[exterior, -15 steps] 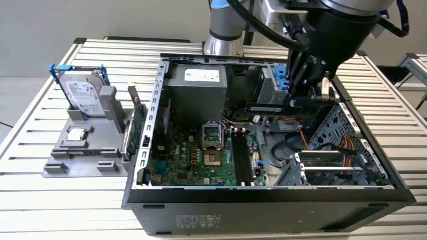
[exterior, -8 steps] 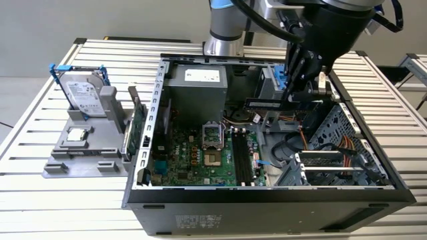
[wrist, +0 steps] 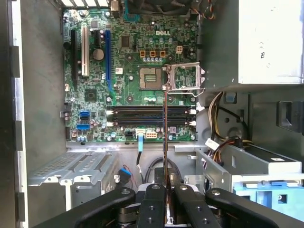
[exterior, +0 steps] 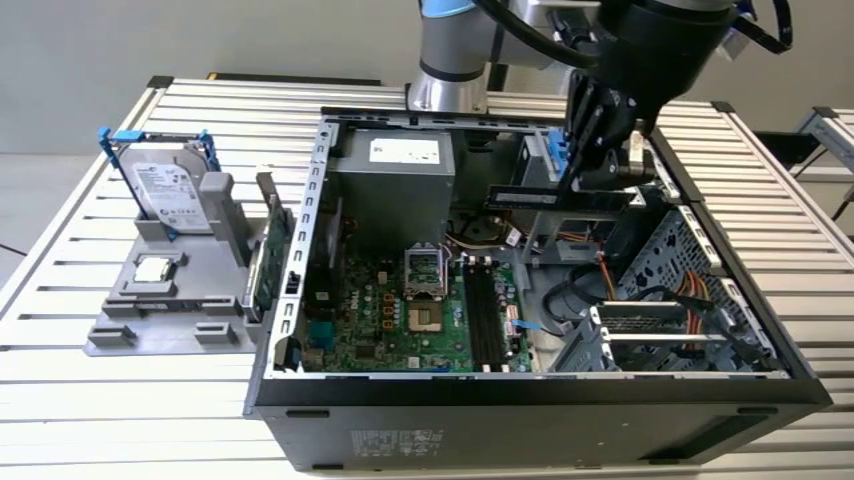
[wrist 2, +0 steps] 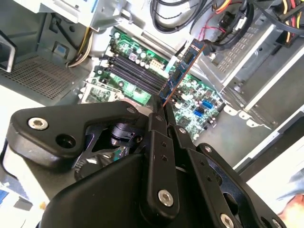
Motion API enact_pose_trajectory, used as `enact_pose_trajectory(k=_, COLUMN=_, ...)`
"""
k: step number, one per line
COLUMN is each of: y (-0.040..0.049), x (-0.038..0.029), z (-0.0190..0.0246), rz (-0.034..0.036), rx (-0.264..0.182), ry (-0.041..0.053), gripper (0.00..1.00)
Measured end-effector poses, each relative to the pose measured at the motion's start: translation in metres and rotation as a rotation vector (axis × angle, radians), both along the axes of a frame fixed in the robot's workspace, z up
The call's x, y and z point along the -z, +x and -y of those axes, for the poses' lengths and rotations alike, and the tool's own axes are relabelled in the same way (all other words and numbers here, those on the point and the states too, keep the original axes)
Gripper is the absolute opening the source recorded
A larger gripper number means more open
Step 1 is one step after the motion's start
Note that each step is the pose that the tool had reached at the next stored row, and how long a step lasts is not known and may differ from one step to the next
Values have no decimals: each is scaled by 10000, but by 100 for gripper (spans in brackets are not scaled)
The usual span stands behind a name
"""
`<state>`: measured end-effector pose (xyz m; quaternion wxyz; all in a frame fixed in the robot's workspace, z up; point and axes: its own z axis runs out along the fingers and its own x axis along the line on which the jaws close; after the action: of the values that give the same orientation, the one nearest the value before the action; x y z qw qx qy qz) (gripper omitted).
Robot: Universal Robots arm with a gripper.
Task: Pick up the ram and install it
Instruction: 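Pick up the ram and move it above insertion slot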
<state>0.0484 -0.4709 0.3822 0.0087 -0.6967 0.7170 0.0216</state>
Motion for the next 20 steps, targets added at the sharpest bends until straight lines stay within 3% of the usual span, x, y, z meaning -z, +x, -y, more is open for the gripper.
enact_pose_trajectory(k=9, y=0, x=0, z=-87, rz=0, rx=0, ry=-1, gripper=0)
enact_pose_trajectory(k=20, y=0, x=0, z=-134, rz=13, rx=0, ry=-1, gripper=0)
